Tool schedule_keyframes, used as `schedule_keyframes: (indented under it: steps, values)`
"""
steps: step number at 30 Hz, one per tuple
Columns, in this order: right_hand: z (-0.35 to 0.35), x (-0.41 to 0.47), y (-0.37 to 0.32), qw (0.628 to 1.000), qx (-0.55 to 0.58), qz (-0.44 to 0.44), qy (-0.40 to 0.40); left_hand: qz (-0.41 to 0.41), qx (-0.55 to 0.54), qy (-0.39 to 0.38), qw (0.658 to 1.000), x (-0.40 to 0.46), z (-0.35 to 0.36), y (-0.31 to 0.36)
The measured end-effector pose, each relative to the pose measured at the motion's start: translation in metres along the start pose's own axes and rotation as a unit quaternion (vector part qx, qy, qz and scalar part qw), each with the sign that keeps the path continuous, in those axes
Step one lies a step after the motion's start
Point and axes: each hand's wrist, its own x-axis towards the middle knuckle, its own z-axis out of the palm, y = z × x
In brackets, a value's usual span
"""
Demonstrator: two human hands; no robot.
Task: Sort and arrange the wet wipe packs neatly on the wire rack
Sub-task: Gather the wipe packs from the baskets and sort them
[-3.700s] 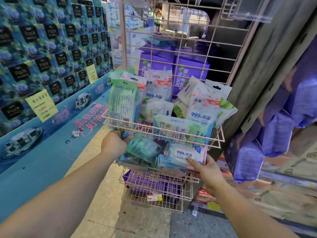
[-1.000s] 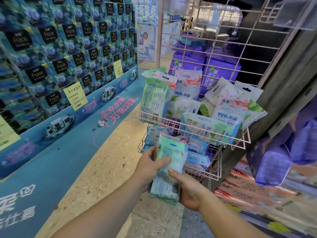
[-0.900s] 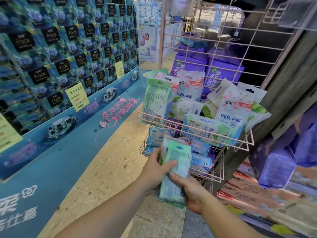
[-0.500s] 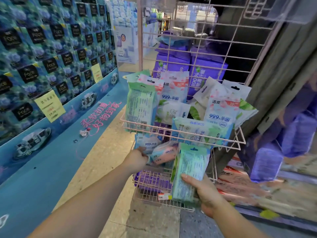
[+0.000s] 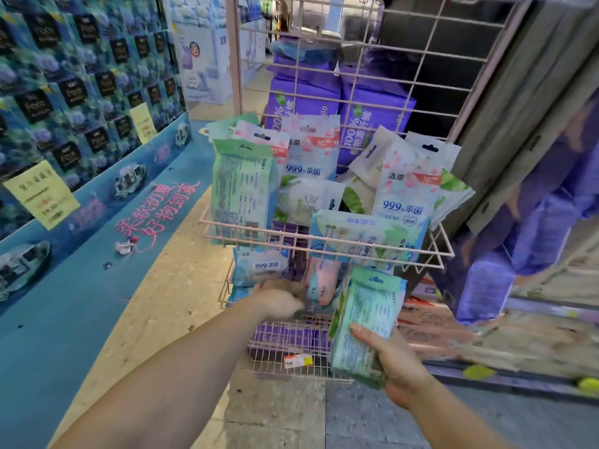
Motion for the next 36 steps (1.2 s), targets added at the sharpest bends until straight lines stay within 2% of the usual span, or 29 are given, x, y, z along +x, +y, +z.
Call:
schedule_keyframes:
  steps: [4, 7, 13, 16, 21, 25, 28, 30, 33, 35, 36]
  values:
    - [0.011, -0.002, -0.006, 0.999, -0.022, -0.021, -0.033, -0.013, 0.083, 0.058, 0.995, -0.004, -0.019, -0.010]
    - [0.013, -0.007, -0.008, 0.999, -0.010, -0.030, -0.041, -0.038, 0.092, 0.051, 0.994, 0.004, -0.018, -0.033]
    - [0.001, -0.018, -0.005, 1.000, 0.000, -0.012, -0.025, -0.094, 0.032, 0.074, 0.992, 0.018, -0.011, -0.042]
    - [-0.006, -0.023, -0.003, 1.000, 0.007, -0.020, -0.005, -0.107, 0.020, 0.073, 0.991, 0.020, -0.010, -0.044]
    - [-0.011, -0.030, 0.000, 1.000, 0.012, -0.023, -0.002, -0.080, 0.025, 0.017, 0.996, 0.021, -0.016, -0.048]
    - [-0.011, -0.032, 0.002, 1.000, 0.001, -0.022, 0.002, -0.089, 0.083, 0.075, 0.990, 0.023, -0.016, -0.049]
    - [-0.009, -0.032, 0.003, 1.000, -0.006, -0.014, -0.003, -0.088, 0.155, 0.153, 0.972, 0.025, -0.019, -0.055]
    - [-0.007, -0.031, 0.004, 1.000, -0.010, -0.012, -0.011, -0.084, 0.183, 0.178, 0.963, 0.019, -0.021, -0.057]
    - [-0.002, -0.029, 0.005, 1.000, -0.016, -0.008, -0.013, -0.091, 0.105, 0.185, 0.973, 0.006, -0.021, -0.061]
    - [0.000, -0.029, 0.006, 1.000, -0.025, -0.005, -0.017, -0.077, 0.004, 0.237, 0.968, -0.006, -0.016, -0.069]
    - [0.001, -0.029, 0.005, 0.999, -0.029, -0.003, -0.015, -0.063, -0.044, 0.285, 0.955, -0.014, -0.013, -0.072]
